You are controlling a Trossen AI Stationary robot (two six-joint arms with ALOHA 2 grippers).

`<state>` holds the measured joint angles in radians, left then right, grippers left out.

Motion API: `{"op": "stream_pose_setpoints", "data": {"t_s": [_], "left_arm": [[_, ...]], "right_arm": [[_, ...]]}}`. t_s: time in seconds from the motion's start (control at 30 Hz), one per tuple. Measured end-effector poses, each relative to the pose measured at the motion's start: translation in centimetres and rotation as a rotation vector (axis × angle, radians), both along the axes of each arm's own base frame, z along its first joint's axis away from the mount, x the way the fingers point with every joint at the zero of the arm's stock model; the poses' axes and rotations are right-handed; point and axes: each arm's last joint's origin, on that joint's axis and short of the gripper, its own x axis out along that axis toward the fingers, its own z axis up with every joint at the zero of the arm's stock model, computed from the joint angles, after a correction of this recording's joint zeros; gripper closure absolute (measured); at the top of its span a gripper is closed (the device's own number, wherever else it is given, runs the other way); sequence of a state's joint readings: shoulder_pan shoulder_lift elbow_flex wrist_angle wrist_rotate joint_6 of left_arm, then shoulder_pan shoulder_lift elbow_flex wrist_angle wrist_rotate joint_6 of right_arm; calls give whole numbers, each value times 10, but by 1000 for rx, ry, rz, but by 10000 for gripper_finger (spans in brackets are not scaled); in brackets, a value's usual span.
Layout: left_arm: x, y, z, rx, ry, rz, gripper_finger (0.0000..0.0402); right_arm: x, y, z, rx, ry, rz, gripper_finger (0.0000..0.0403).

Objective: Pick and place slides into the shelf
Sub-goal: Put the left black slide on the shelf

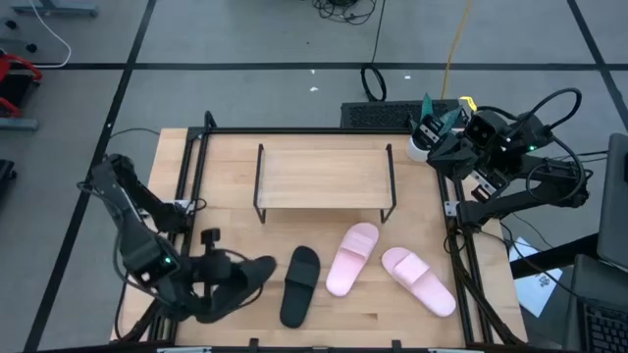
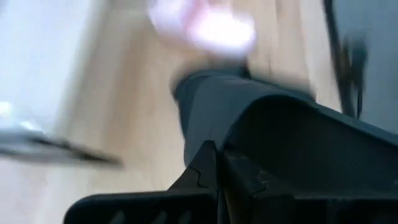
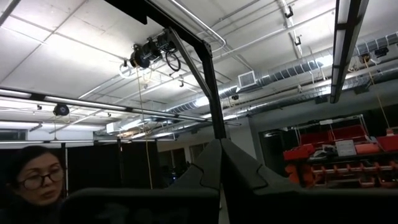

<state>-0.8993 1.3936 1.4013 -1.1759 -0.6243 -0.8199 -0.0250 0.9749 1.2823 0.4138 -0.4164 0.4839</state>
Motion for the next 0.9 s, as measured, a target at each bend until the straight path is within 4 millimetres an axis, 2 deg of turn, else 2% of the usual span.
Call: {"op": "stream_pose_setpoints", "data": {"t_s": [0.13, 0.23, 0.43, 0.63, 0.9], "left_arm": [[20, 13, 43, 108, -207, 78, 401], [39, 30, 66, 194, -314, 176, 401], [90, 64, 86, 411, -379, 281, 401], [135, 92, 92, 624, -262, 263, 402], [170, 106, 92, 928, 74, 192, 402]], "right_arm": [[0, 0, 0, -1, 0, 0, 403], [0, 0, 0, -1, -1, -1, 403], [0, 0, 0, -7, -4, -5, 403], [0, 0, 0, 0, 0, 0, 403], [0, 0, 0, 1, 0, 1, 403]]}}
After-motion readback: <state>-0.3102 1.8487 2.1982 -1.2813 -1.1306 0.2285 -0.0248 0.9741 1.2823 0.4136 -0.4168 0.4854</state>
